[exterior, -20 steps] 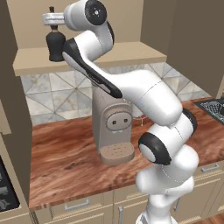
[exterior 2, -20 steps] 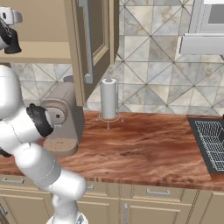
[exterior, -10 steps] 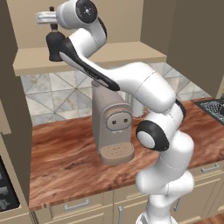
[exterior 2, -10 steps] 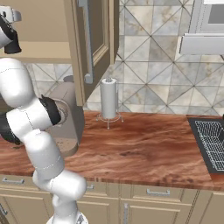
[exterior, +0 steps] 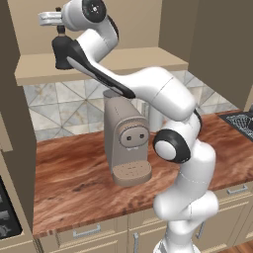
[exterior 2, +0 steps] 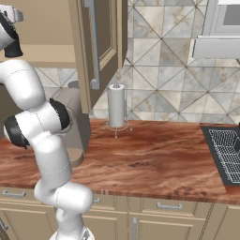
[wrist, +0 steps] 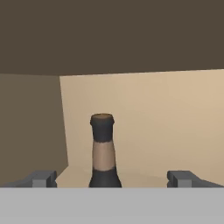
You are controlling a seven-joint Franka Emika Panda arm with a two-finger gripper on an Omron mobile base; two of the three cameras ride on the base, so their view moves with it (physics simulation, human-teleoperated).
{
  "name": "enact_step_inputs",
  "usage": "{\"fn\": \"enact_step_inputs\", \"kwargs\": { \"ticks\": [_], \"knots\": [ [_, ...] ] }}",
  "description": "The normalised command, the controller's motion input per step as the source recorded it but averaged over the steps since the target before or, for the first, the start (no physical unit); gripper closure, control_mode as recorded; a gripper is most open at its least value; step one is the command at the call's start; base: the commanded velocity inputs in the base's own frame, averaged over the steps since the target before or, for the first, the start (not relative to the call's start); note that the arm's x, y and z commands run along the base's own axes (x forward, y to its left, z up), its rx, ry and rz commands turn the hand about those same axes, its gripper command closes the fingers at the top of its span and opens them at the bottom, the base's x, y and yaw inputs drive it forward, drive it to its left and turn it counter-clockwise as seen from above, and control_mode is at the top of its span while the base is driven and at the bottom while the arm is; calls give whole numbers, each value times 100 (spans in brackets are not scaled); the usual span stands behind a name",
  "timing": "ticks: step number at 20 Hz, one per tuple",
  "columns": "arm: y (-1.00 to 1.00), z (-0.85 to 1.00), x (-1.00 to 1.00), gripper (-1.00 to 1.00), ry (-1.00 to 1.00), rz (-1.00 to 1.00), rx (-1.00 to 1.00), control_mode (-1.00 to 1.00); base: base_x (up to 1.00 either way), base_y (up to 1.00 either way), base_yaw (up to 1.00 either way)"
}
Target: Get the candle and the liquor from the cabinet and move them to the dining counter.
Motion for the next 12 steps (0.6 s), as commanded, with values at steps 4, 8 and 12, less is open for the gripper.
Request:
{"fn": "enact_step_inputs", "kwargs": {
  "ticks": [4,8,12],
  "knots": [
    [3,-13,20,-100,0,2,0,-100,0,0,0],
    [11,-15,15,-100,0,2,0,-100,0,0,0],
    [11,-16,13,-100,0,1,0,-100,0,0,0]
  ]
}}
